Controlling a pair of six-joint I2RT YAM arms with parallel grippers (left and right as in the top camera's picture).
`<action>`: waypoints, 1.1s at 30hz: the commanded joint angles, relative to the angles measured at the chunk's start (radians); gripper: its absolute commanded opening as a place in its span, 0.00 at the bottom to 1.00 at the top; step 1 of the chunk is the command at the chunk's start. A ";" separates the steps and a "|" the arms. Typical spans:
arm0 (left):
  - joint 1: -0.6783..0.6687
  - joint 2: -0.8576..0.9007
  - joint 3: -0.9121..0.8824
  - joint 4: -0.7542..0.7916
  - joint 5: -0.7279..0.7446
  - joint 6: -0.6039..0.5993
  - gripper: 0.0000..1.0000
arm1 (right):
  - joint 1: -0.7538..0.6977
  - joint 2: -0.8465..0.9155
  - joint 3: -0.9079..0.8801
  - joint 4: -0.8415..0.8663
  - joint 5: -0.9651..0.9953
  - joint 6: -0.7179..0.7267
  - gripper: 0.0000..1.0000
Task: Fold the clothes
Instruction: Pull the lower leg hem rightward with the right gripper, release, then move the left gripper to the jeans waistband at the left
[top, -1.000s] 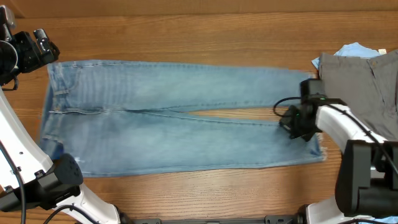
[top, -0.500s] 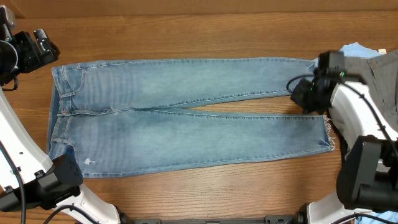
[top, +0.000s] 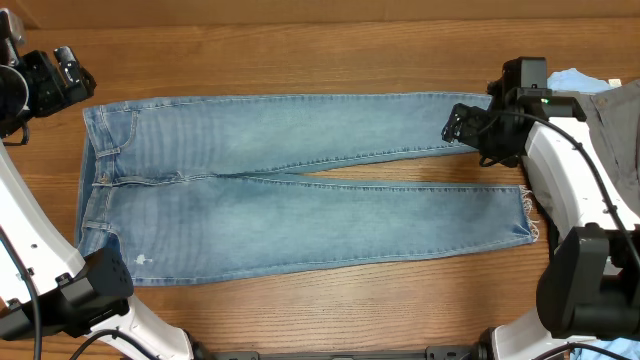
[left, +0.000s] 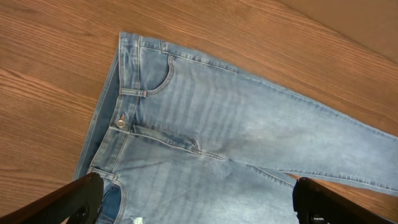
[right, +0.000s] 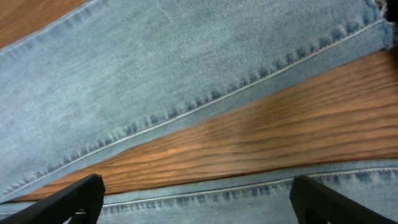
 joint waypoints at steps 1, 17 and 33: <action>-0.002 0.003 0.001 0.005 -0.002 -0.009 1.00 | -0.039 -0.008 0.035 -0.030 0.032 -0.005 1.00; -0.002 0.003 0.001 0.092 -0.040 -0.013 1.00 | -0.053 -0.008 0.035 -0.097 0.335 -0.005 1.00; 0.239 0.213 -0.299 0.119 0.197 0.278 0.96 | -0.053 -0.008 0.035 -0.091 0.335 -0.005 1.00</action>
